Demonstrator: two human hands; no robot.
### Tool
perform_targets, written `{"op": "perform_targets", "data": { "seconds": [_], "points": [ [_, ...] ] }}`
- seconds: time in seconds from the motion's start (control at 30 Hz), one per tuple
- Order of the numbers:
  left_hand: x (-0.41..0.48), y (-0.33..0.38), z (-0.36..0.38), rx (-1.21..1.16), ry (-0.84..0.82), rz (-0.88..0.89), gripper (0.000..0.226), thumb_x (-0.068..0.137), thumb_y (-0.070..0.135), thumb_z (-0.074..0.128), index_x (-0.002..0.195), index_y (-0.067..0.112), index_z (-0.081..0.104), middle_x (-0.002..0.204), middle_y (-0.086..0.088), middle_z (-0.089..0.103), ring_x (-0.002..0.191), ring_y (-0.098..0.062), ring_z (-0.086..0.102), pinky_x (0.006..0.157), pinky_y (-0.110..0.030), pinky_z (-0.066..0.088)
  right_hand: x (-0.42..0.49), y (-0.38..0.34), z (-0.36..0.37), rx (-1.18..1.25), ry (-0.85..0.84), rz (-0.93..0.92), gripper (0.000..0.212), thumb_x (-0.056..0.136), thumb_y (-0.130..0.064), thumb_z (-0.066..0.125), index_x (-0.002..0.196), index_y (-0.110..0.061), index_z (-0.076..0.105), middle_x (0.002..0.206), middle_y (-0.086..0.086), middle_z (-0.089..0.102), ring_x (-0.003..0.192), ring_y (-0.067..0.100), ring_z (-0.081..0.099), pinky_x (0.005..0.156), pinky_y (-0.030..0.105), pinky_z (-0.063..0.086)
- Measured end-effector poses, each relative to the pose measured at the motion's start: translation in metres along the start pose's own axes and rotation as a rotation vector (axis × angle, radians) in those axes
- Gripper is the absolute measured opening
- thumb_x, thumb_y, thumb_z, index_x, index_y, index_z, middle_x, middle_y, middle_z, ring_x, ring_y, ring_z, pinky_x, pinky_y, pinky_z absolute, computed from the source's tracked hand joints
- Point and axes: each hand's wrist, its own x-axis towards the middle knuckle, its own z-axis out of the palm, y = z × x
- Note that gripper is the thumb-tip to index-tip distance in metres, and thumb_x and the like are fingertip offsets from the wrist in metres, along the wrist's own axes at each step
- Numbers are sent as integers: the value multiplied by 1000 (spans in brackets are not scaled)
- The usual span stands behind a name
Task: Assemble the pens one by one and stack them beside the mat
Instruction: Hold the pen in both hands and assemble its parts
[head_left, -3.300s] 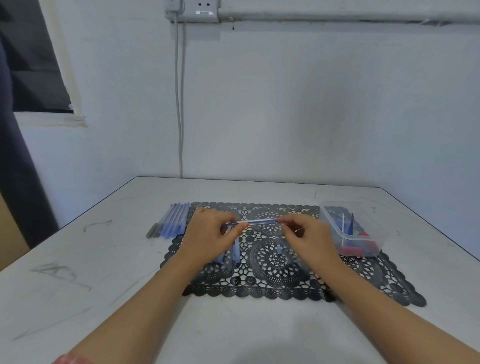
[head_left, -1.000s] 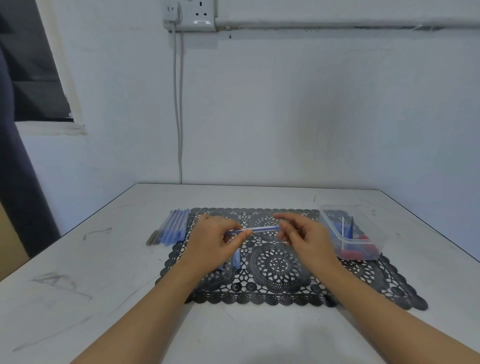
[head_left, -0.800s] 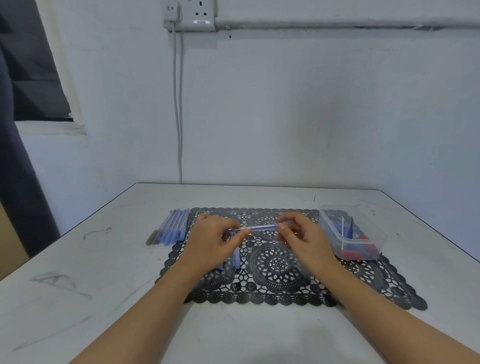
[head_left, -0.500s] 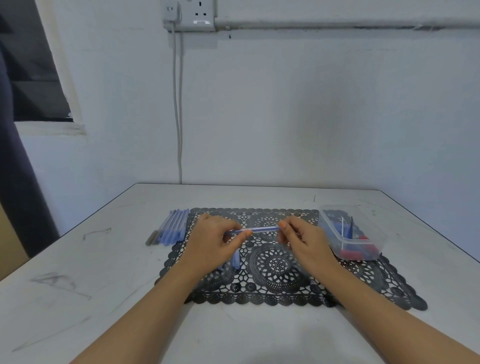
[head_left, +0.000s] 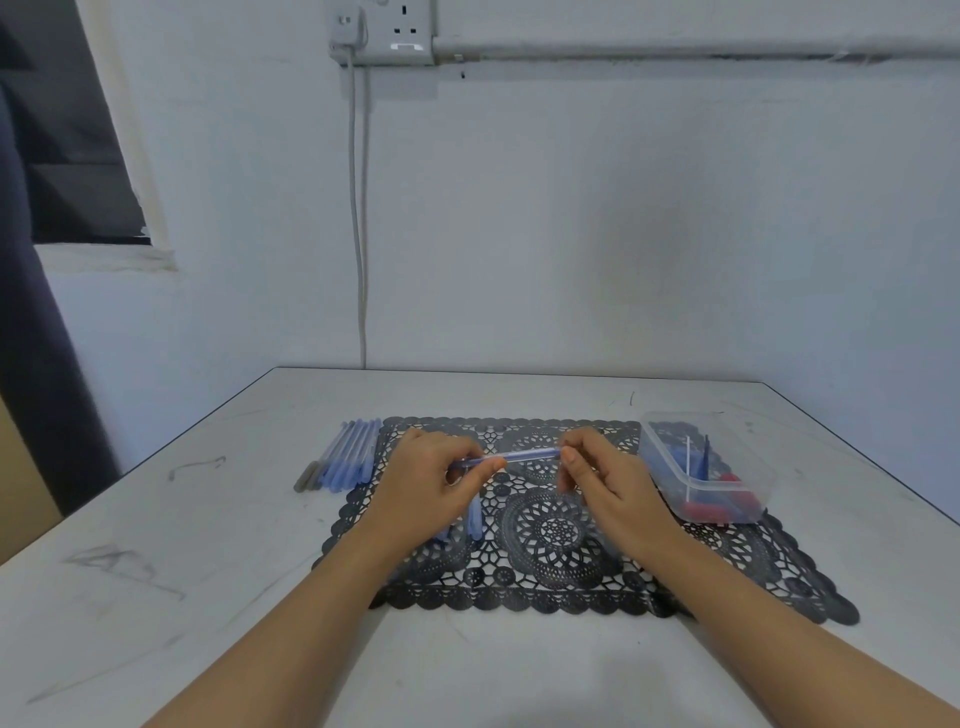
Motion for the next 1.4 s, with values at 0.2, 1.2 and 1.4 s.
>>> {"op": "perform_targets", "data": {
  "seconds": [0.2, 1.2, 1.4],
  "points": [
    [0, 0, 1, 9, -10, 30, 41, 84, 60, 46, 71, 27, 66, 55, 10, 54, 58, -2, 47, 76, -9, 27, 2, 7, 0, -65, 52, -47, 44, 91, -50, 36, 69, -16, 53, 59, 2, 57, 50, 14, 52, 51, 30, 43],
    [3, -1, -1, 83, 91, 201, 39, 88, 55, 48, 71, 24, 64, 58, 20, 42, 58, 1, 36, 70, -18, 31, 1, -6, 4, 67, 28, 176, 42, 94, -35, 41, 60, -12, 49, 42, 1, 49, 42, 14, 53, 53, 24, 47],
    [5, -8, -3, 134, 125, 281, 33, 84, 50, 55, 73, 21, 67, 63, 13, 56, 68, 5, 34, 72, -20, 29, 0, -19, 12, 361, 6, 421, 42, 98, -28, 41, 61, -7, 45, 43, 6, 40, 39, 19, 45, 47, 26, 44]
  ]
}}
